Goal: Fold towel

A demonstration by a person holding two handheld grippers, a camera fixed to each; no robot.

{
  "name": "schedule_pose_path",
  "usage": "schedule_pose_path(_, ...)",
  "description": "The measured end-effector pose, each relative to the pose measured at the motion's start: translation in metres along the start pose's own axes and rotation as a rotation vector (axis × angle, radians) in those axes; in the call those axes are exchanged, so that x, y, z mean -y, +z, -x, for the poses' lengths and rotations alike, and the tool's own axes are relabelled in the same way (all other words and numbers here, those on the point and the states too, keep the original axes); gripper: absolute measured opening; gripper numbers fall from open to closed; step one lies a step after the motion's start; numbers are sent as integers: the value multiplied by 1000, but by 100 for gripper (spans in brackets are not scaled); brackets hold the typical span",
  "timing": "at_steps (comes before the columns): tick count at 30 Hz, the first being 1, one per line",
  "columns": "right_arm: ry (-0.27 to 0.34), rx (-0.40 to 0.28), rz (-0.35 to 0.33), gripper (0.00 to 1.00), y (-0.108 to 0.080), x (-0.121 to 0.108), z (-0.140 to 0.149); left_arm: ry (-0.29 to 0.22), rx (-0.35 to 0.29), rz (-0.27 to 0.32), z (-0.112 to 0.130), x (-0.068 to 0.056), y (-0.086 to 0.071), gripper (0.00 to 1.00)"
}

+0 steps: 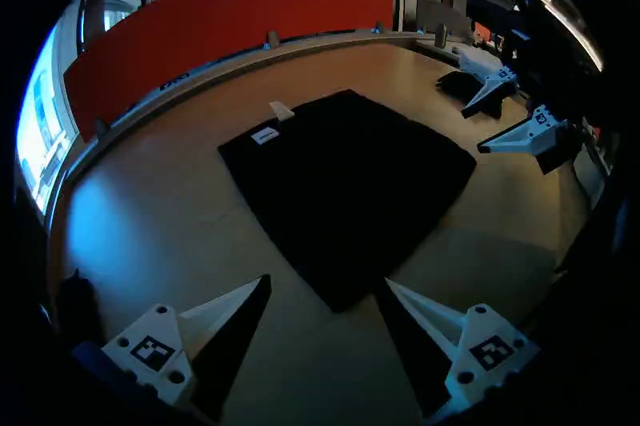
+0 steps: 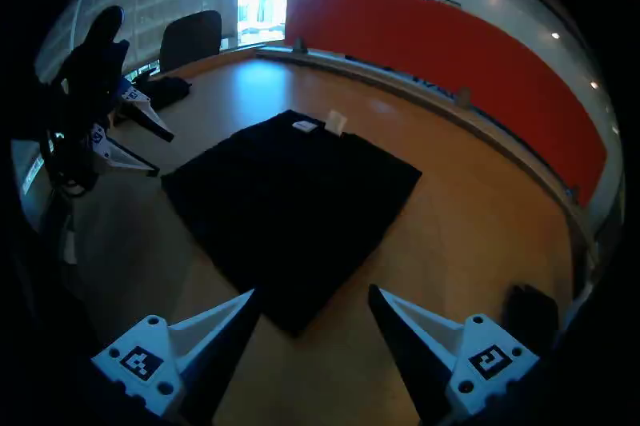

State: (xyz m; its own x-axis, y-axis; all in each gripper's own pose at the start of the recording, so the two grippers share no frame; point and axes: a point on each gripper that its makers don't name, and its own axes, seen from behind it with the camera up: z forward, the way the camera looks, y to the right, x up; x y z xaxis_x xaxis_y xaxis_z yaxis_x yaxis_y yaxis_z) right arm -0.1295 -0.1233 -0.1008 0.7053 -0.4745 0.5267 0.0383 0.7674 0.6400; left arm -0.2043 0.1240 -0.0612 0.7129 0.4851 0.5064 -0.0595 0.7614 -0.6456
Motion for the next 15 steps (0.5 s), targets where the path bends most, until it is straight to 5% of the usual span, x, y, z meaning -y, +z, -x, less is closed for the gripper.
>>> schedule_pose_path(15,-3,56,-43,93,4,8,23,-14,84,45,22,-16,18,94)
